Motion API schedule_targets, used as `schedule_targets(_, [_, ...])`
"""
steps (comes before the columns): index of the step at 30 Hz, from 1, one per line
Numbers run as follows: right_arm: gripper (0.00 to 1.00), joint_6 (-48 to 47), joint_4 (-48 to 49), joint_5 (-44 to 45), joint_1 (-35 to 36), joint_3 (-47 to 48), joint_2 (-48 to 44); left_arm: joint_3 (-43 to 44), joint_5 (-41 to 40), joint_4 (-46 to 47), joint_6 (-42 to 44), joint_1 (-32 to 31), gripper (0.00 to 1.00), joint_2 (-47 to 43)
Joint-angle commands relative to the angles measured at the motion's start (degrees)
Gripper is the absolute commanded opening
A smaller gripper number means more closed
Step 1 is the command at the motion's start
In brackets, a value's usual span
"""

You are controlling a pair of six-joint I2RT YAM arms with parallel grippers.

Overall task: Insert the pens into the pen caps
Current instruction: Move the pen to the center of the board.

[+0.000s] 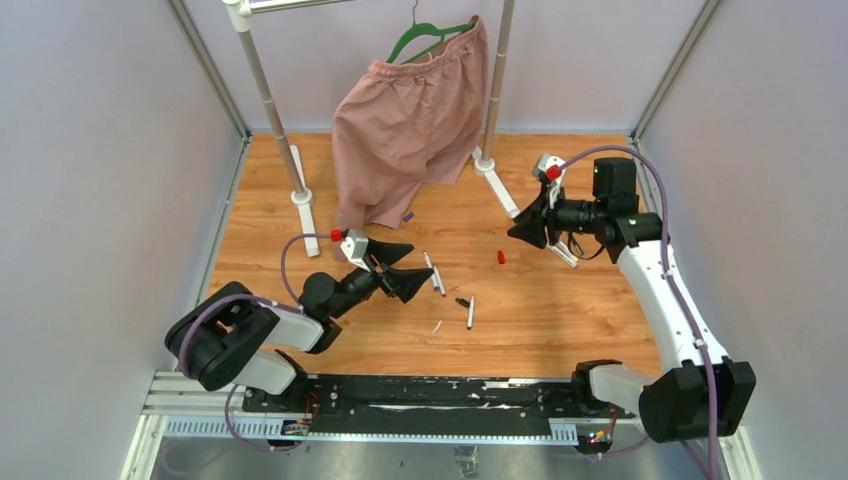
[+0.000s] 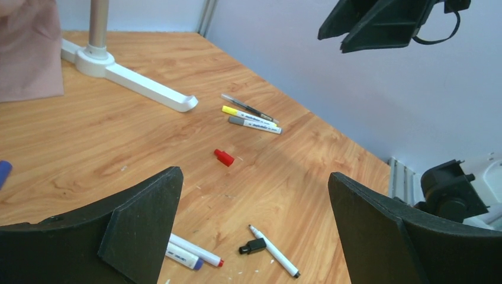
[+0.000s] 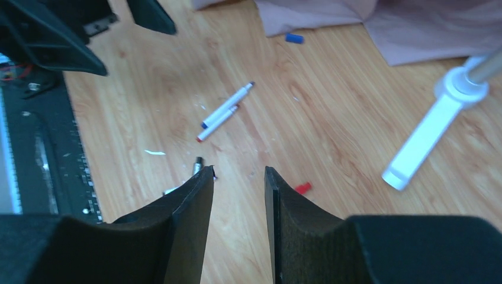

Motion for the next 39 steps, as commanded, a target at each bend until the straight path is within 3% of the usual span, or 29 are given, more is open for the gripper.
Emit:
schedule_targets(1, [0.42, 4.8, 1.1, -12.4, -0.7, 0.7, 1.1, 1.4, 1.2, 2.4, -5.2, 0.7, 1.00, 2.0])
schedule_targets(6, [0.42, 4.1, 4.9, -12.5, -0.8, -4.0, 0.8, 1.3, 1.9, 1.5, -9.8, 1.1, 1.00, 2.5])
schedule_targets(12, [0.42, 4.8, 8.9, -8.5, -0.8, -8.4, -0.9, 2.0, 2.3, -9.3, -12.4, 0.8, 1.00, -0.1])
schedule_targets(15, [0.42, 4.8, 8.9, -6.9, -0.8, -8.4, -0.8, 3.3, -1.4, -20.5, -8.8, -2.7, 1.00, -4.5])
schedule_targets(18, [0.42, 4.8, 8.9, -4.7, -0.8, -8.5, -0.7, 7.5, -12.6, -39.6, -1.9, -10.1, 1.00, -11.7])
schedule_targets(21, [0.42, 4.8, 8.9, -2.6, -0.8, -8.5, -1.0, 9.1, -19.0, -47.9, 0.3, -14.7, 1.00, -15.7])
schedule_targets(28, [0.42, 4.7, 8.9, 0.4, -0.8, -8.4, -1.6, 9.2, -14.6, -48.4, -7.2, -17.3, 1.00, -15.1])
schedule_targets(32, [0.42, 4.8, 8.9, 0.8, -0.8, -8.5, -1.7, 8.4, -13.7, -45.6, -6.5, -19.2, 0.99, -13.4])
schedule_targets(39, [0.42, 4.7, 8.9, 1.1, -0.9, -8.5, -1.6, 14.3, -22.5, -52.0, -5.5, -25.7, 0.78, -4.0])
